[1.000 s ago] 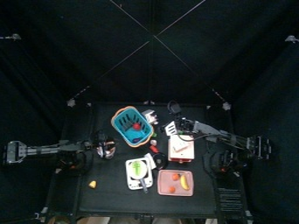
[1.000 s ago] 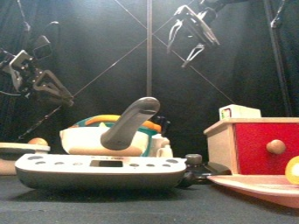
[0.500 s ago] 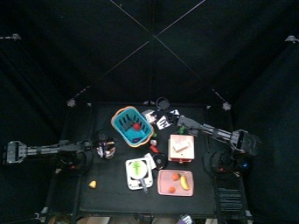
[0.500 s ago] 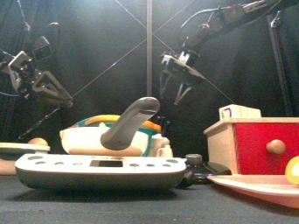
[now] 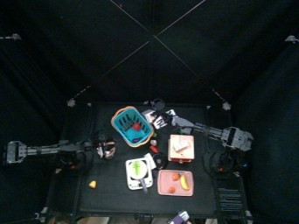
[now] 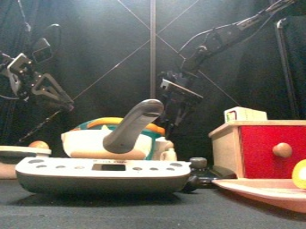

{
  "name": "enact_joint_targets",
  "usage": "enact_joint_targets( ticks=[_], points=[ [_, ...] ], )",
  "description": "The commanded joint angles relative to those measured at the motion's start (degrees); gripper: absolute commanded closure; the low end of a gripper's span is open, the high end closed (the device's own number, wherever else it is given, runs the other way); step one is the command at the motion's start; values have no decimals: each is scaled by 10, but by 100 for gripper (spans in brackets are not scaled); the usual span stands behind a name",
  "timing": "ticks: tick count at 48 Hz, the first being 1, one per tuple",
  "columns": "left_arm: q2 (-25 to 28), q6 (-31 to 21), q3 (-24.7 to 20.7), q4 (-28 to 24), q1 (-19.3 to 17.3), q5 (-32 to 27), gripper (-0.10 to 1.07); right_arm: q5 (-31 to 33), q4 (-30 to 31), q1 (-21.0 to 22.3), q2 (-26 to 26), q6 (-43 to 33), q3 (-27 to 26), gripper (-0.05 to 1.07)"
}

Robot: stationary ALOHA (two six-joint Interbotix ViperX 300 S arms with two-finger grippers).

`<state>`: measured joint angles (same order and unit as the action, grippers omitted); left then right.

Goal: Grab pairing knife

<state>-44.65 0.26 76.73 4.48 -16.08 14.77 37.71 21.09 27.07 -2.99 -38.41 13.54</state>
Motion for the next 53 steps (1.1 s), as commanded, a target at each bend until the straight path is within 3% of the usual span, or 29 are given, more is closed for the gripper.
enact_joint_targets(
  ticks=[1,12,42,53],
  points=[
    [1,-1,-8,1,-2,3,27,-5,7,7,5,1,-9,6],
    [1,0,-8,1,-2,3,27,-8,26,7,-9,-2,-10,9],
    [1,1,-7,1,-2,3,27,-5,28,11,-22,-4,-12,42],
    [1,1,-7,1,-2,3,27,-4,27,8,-21,-5,-17,49]
  ],
)
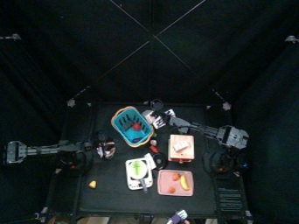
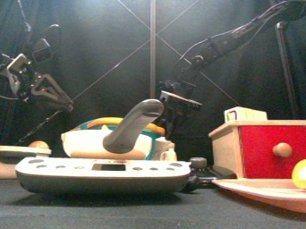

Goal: Grab pairing knife

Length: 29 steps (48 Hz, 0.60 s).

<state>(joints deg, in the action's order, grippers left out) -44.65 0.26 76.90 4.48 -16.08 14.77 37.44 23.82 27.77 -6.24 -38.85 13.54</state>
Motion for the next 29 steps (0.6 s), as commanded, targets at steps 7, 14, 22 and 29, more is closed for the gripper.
enact_joint_targets(
  ticks=[7,14,22,29],
  points=[
    [1,1,-8,1,-2,3,27,-1,-1,1,11,-4,-18,49],
    [1,1,-9,1,-2,3,27,0,2,0,12,-11,-18,49],
    [1,0,-8,1,-2,3,27,2,2,0,11,-11,-18,49],
    [1,0,-8,1,-2,3,27,7,-2,-1,15,-11,-18,50]
  ],
)
